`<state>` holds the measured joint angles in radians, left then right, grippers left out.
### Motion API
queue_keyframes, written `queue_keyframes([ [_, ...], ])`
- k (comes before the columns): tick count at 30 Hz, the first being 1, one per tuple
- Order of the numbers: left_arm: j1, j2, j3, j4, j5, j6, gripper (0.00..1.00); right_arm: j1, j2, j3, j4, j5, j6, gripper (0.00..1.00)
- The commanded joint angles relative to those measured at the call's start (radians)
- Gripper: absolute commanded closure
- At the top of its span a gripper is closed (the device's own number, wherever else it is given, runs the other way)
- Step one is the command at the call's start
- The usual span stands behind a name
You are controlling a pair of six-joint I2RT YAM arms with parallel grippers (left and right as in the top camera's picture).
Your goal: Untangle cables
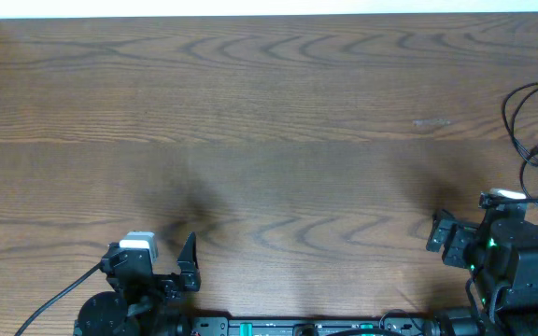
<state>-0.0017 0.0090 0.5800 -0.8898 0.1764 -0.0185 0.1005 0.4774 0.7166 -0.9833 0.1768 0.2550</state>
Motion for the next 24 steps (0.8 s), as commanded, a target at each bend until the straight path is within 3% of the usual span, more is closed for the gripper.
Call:
queue_keyframes([
  [1, 0.003, -0.007, -0.002, 0.000, -0.013, 0.020, 0.02, 0.006, -0.004, -0.006, -0.002, 0.012, 0.002, 0.01],
  [14, 0.003, -0.007, -0.079, 0.027, -0.014, 0.022, 0.02, 0.006, -0.004, -0.006, -0.002, 0.012, 0.002, 0.01],
  [24, 0.002, -0.007, -0.226, 0.191, -0.013, 0.022, 0.02, 0.006, -0.004, -0.006, -0.002, 0.012, 0.002, 0.01],
])
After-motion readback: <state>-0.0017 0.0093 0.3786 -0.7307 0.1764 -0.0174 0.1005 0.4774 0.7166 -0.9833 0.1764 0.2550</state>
